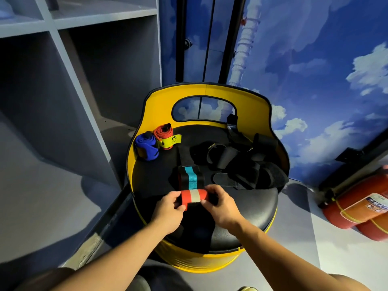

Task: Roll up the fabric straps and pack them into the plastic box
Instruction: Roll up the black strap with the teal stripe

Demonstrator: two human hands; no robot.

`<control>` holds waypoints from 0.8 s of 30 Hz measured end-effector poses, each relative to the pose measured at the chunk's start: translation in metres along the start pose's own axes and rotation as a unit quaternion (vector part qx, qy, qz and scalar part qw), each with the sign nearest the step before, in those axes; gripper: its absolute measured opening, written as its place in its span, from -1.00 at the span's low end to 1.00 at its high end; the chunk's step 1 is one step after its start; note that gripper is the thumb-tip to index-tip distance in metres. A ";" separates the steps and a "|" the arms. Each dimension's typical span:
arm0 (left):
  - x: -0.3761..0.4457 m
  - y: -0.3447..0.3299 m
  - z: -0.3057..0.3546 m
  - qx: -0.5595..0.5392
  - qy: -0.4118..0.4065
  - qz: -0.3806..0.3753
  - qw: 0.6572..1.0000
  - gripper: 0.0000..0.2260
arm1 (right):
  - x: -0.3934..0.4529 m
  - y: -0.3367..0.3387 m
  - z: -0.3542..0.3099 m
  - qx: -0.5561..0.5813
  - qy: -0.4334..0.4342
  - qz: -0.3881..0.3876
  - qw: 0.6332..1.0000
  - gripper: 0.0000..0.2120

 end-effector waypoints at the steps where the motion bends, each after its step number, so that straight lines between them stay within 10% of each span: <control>1: -0.003 0.001 0.000 0.000 0.003 -0.005 1.000 -0.56 | -0.002 0.001 0.003 0.003 -0.007 0.004 1.000 -0.64; 11: 0.013 0.009 0.011 0.020 0.035 -0.012 0.999 -0.89 | 0.009 0.005 0.012 0.007 -0.034 0.027 0.999 -0.81; 24: 0.025 -0.014 0.006 -0.101 0.050 0.089 0.990 -0.64 | 0.035 -0.010 0.000 0.072 -0.092 0.097 0.988 -0.73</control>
Point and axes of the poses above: each hand's wrist, its own x-axis towards the middle knuckle, its own y-axis out of the back of the hand, z = x × y, the point moved 7 cm from there along x, towards the middle knuckle, and after that the axes turned 7 degrees about -x, right-handed, at the moved point
